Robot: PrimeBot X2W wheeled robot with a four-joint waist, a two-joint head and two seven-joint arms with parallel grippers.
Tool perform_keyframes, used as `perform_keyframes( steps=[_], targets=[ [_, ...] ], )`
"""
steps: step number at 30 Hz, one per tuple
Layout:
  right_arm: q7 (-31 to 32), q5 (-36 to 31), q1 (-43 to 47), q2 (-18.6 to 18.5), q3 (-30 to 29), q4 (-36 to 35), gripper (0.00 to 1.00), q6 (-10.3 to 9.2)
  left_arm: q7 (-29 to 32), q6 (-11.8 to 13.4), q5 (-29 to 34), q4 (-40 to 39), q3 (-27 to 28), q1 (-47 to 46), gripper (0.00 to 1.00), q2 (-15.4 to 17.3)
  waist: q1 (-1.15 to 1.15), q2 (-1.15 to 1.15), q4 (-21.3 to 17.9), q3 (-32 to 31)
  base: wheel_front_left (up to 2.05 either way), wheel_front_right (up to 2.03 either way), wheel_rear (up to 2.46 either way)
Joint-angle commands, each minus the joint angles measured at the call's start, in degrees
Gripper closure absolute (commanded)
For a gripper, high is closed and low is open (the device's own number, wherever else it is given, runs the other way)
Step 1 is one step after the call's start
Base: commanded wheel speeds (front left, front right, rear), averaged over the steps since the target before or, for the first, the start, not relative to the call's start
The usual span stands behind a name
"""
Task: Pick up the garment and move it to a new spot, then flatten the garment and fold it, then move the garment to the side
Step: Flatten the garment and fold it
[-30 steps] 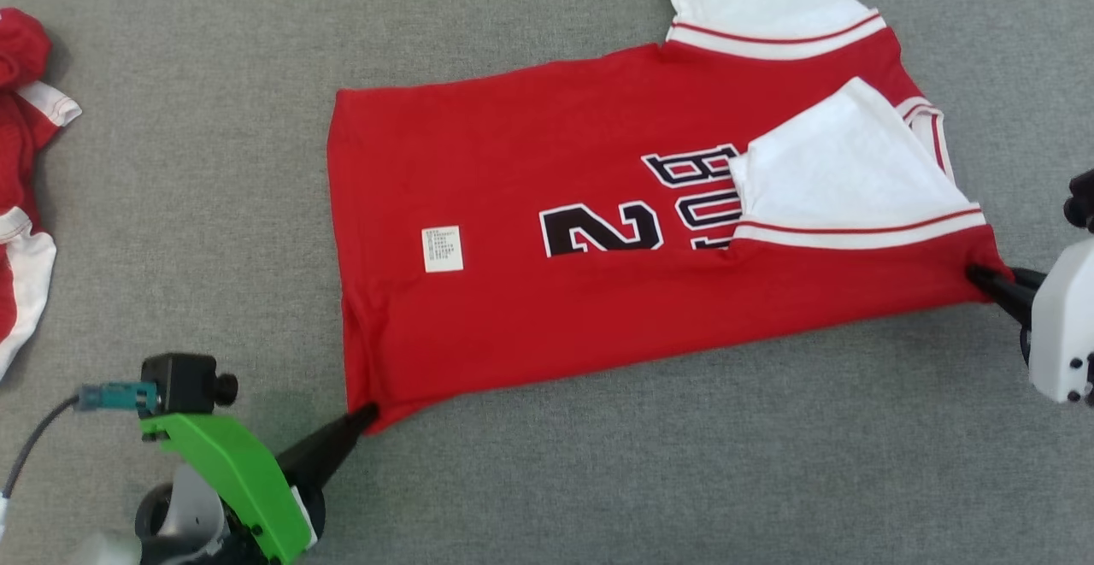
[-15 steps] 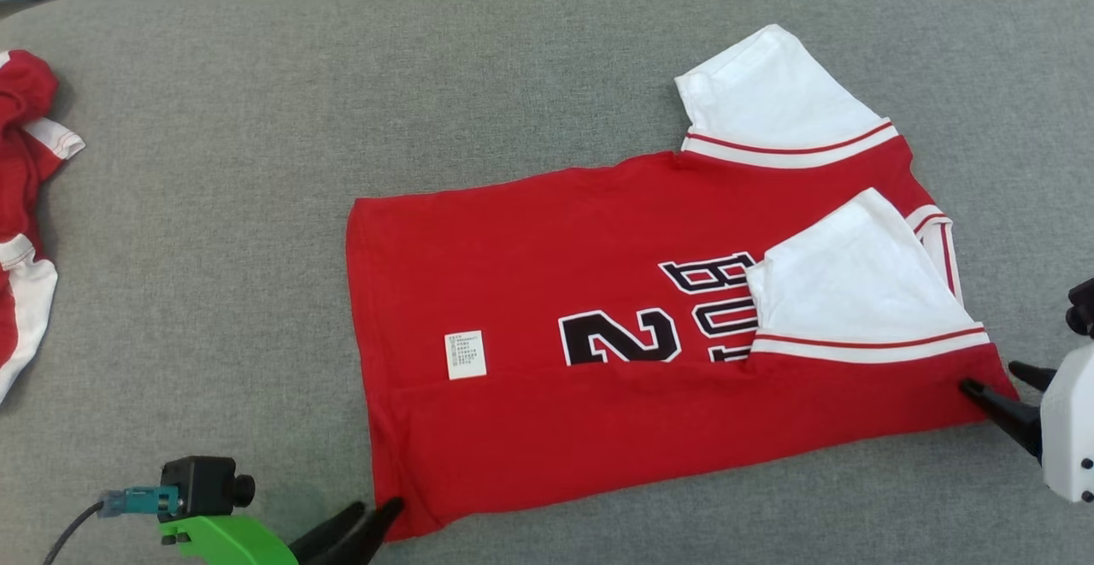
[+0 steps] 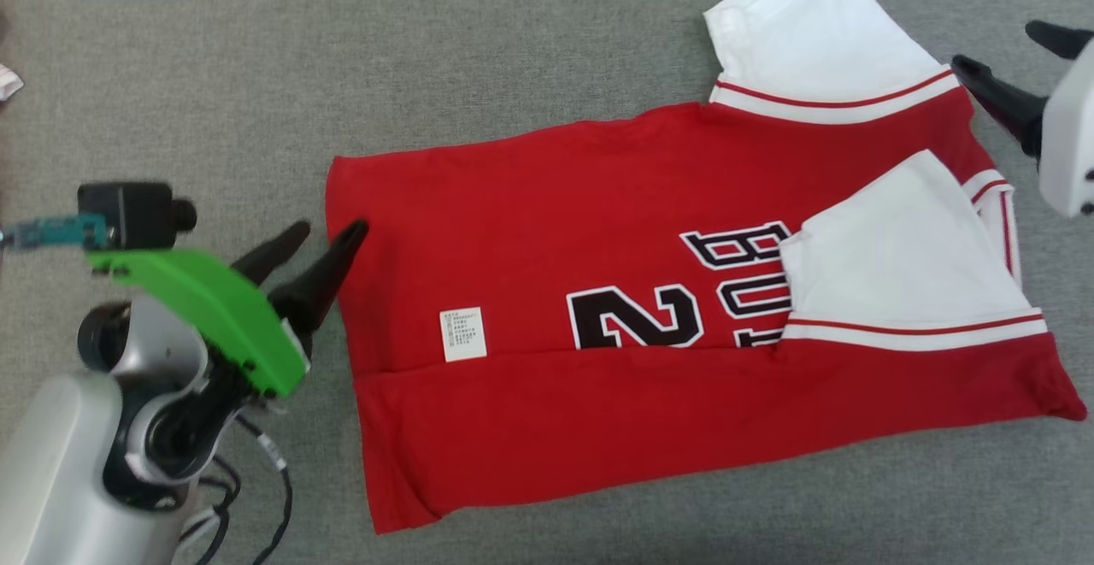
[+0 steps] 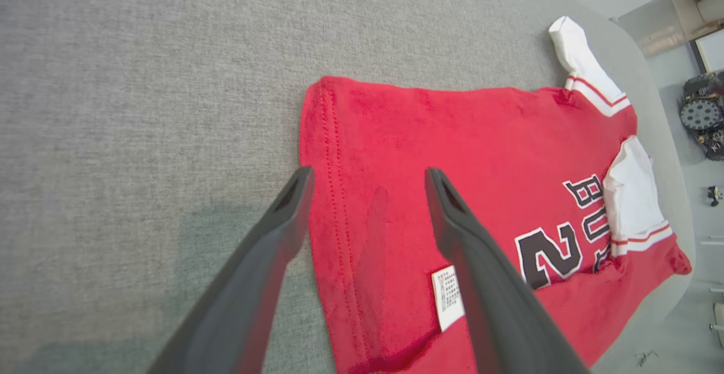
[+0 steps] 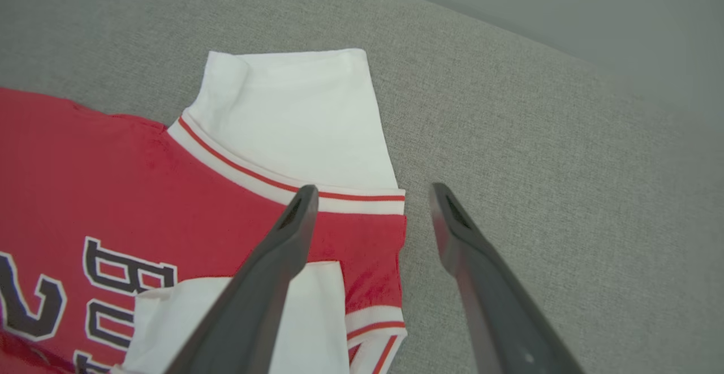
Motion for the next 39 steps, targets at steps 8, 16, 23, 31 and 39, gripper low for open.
perform_keyframes(
  steps=[8,16,23,31,39],
  targets=[
    [-5.24,-7.75,-14.08,4.81,7.34,17.32,0.0,0.0,0.19,-3.13,3.33,14.86,-5.68,-14.51,0.0,-6.18,0.0,0.0,7.39,7.51,0.0,0.0,0.0],
    [-6.98,-8.16,-19.0,5.73,10.42,28.55,0.0,0.0,0.18,-6.22,3.2,22.65,-8.38,-19.22,0.0,-9.64,0.0,0.0,8.74,9.86,0.0,0.0,0.0],
    [-8.22,-1.34,-20.17,7.18,14.75,29.39,1.0,0.19,2.07,-9.74,0.95,23.94,-10.16,-18.96,1.0,-10.58,0.0,0.0,7.57,9.48,0.0,0.0,0.0],
    [-16.42,5.68,-20.96,4.6,15.76,25.97,1.0,0.01,-1.58,-10.08,-0.34,20.18,-6.45,-16.37,1.0,-7.5,0.0,0.0,5.15,4.97,0.0,0.0,0.0],
    [-24.27,13.16,-13.59,-0.02,13.54,18.39,1.0,0.01,-4.27,-8.8,-0.91,12.01,-4.27,-9.8,1.0,-5.13,0.0,0.0,2.31,-1.26,0.0,0.0,0.0]
  ],
)
